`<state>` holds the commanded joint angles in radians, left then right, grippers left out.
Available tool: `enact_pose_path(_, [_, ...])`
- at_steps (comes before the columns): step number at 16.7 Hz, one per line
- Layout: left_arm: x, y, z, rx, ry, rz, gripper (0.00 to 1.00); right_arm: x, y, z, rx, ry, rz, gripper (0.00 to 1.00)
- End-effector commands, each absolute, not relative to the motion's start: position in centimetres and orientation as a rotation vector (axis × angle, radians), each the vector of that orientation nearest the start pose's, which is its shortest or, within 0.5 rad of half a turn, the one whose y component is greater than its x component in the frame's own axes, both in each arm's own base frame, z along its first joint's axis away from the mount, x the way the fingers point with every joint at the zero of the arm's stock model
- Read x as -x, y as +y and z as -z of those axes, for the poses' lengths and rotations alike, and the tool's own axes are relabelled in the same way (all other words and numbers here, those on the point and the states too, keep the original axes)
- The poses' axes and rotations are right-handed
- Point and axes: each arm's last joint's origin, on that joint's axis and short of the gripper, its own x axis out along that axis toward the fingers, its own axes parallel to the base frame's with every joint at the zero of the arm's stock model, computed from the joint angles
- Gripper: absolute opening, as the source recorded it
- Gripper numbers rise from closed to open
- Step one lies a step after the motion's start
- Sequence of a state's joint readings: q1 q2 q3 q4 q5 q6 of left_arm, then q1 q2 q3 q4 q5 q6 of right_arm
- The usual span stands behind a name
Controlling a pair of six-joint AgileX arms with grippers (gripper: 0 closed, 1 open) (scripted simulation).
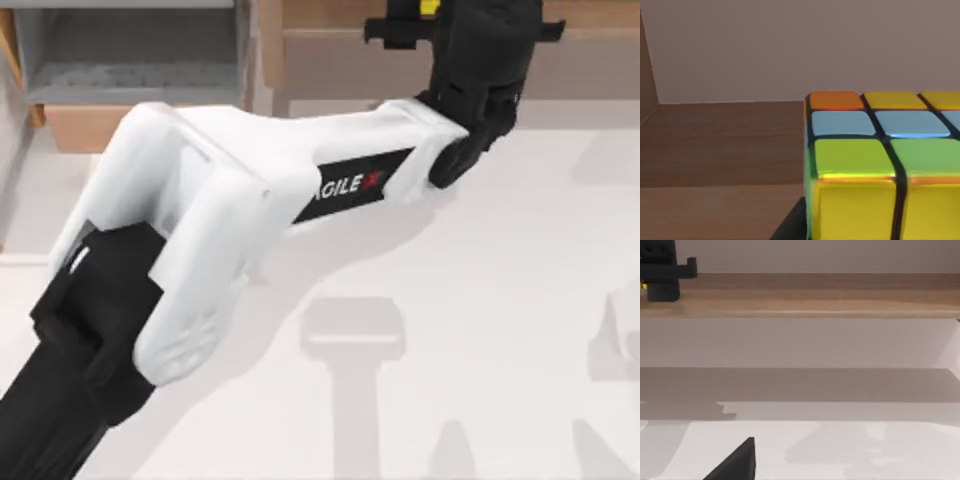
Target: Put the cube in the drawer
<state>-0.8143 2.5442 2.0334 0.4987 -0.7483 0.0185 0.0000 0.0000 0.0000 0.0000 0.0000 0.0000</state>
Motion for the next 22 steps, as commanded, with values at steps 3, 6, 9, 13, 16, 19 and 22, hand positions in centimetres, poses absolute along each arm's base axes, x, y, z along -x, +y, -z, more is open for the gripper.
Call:
enact_pose_path(3, [-40.8, -40.2, -19.7, -0.091, 0.076, 0.082, 0.0, -10.6, -0.1, -16.0, 0.0, 0.0, 0.0, 1.0])
enact_pose_path(6, [-39.7, -39.8, -21.8, -0.201, 0.176, 0.142, 0.0, -10.6, -0.1, -16.0, 0.0, 0.0, 0.0, 1.0])
enact_pose_path(9, [-38.6, -38.5, -24.0, -0.332, 0.31, 0.205, 0.0, -10.6, -0.1, -16.0, 0.0, 0.0, 0.0, 1.0])
enact_pose_path(13, [-37.9, -34.6, -26.7, -0.499, 0.533, 0.268, 0.0, -10.6, -0.1, -16.0, 0.0, 0.0, 0.0, 1.0])
enact_pose_path(16, [-38.3, -30.1, -28.5, -0.59, 0.726, 0.284, 0.0, -10.6, -0.1, -16.0, 0.0, 0.0, 0.0, 1.0])
enact_pose_path(19, [-39.6, -24.3, -30.0, -0.623, 0.923, 0.265, 0.0, -10.6, -0.1, -16.0, 0.0, 0.0, 0.0, 1.0])
enact_pose_path(22, [-41.8, -17.0, -31.1, -0.584, 1.099, 0.203, 0.0, -10.6, -0.1, -16.0, 0.0, 0.0, 0.0, 1.0])
